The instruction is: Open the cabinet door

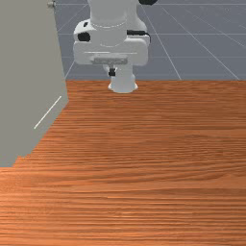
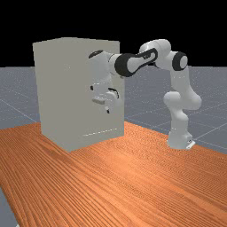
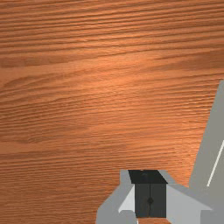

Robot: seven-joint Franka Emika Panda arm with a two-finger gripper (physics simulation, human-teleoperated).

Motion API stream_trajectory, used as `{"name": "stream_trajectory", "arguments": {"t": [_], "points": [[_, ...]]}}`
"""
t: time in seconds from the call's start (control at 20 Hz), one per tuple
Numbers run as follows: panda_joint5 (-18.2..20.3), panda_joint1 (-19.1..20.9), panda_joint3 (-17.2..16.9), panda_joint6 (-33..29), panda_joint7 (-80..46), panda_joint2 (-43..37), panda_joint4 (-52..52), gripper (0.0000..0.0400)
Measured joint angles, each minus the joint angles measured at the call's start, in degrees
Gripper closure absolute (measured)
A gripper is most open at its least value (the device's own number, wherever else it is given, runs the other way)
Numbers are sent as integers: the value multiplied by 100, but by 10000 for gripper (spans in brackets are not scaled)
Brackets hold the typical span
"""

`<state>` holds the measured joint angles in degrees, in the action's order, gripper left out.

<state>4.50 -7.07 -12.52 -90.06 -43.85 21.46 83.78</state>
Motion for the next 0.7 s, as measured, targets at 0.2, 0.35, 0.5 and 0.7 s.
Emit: {"name": "stream_trajectory", "arguments": {"t": [0.2,0.35,0.5,0.7], "points": [[-94,-124,2,29,-292,-299,328,400],[-340,-275,28,12,-437,-843,963,400],[-684,-423,93,-56,-749,-1780,1888,400],[-1101,-470,326,-522,-1429,-3792,3636,400]]}}
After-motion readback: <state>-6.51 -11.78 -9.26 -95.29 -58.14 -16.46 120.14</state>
